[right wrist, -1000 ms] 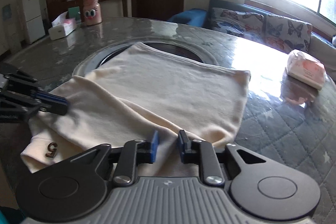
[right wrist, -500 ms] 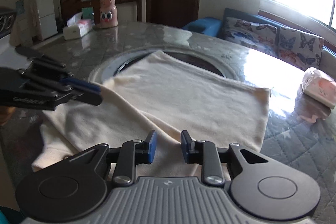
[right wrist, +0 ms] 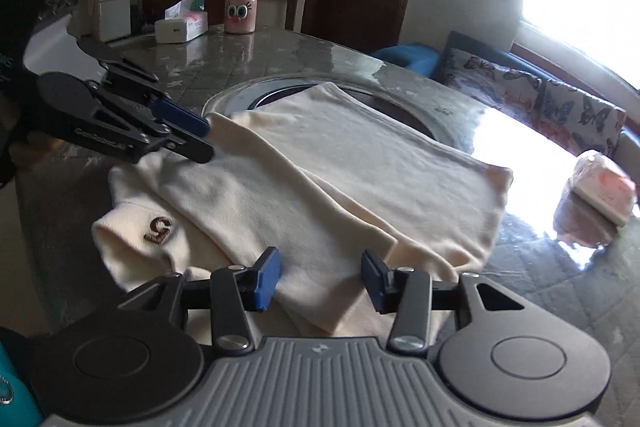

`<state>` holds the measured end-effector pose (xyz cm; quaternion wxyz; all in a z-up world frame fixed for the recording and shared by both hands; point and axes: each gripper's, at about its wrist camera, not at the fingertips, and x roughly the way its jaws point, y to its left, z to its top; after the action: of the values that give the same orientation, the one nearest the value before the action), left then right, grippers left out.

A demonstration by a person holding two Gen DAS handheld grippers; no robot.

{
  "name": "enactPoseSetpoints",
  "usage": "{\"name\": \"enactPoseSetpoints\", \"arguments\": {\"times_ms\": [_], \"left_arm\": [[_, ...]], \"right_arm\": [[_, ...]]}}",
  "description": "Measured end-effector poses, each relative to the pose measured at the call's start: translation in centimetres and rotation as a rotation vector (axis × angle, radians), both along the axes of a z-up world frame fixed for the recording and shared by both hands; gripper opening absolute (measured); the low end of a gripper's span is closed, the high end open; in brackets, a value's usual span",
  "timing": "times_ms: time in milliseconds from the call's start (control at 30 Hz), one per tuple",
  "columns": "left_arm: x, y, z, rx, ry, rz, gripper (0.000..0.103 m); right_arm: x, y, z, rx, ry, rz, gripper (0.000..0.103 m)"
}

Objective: Fold clothes

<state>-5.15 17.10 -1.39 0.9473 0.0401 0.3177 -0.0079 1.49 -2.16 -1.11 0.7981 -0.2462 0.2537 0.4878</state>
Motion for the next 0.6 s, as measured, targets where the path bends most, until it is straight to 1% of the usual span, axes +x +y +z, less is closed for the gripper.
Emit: {"name": "enactPoseSetpoints", "arguments": {"times_ms": [133, 267, 367, 433, 600], "left_arm": [[-0.8, -2.6, 0.5, 0.006, -0.024, -0.095, 0.032], [-0.6, -4.0, -0.8, 0.012, 0.022, -0.14, 0.032], [-1.2, -4.0, -0.9, 0.014, 0.031, -0.141, 0.033], [-1.7, -3.8, -0.8, 0.015, 0.032, -0.138, 0.036], [-3.9, -2.8, 0.0, 0.037, 0.032, -0.118, 0.036]], "right_arm": [[-0.4, 0.3, 0.6, 0.035, -0.008, 0.015, 0.047], [-0.3, 1.0, -0.5, 0.009, 0.013, 0.027, 0.047], [-0.8, 0.4, -0.7, -0.003, 0.002, 0.035, 0.049], [-1.1, 0.0, -0.6, -0.017, -0.011, 0.036, 0.05], [-1.5, -1.9, 0.3, -0.023, -0.019, 0.029, 0.051]]}}
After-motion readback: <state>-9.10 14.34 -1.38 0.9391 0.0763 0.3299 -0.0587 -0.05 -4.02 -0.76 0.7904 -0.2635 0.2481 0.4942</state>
